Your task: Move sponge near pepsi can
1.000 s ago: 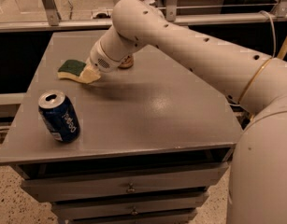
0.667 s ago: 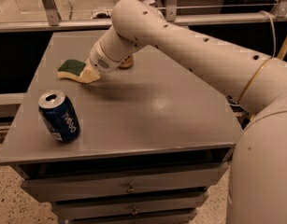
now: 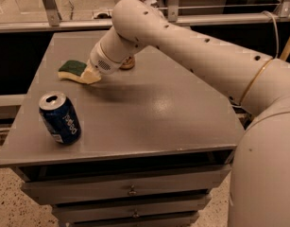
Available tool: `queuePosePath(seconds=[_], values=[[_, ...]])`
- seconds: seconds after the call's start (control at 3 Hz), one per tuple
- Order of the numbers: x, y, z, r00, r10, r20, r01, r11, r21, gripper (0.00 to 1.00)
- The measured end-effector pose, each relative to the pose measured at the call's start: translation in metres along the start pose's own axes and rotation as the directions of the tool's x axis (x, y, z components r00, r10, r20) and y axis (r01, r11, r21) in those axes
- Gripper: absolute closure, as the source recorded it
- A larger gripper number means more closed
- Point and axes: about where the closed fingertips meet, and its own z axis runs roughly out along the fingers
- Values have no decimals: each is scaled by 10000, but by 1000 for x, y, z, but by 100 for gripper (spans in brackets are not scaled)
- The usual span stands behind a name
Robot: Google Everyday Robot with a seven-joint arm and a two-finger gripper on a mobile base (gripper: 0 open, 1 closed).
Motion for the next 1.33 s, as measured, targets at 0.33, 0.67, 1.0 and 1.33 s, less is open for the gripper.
queuePosePath(seconds=[0.33,0.67,1.0,1.33], values=[[-17,-7,-11,9984,-561,-1,561,9984,-19,100],[-70,-26,-34,9845,-1737,249,1739,9847,-68,100],[-109,-29,-47,9677,-2462,550,2472,9689,-112,100],[-131,-27,-69,9555,-2882,635,2892,9572,-69,100]])
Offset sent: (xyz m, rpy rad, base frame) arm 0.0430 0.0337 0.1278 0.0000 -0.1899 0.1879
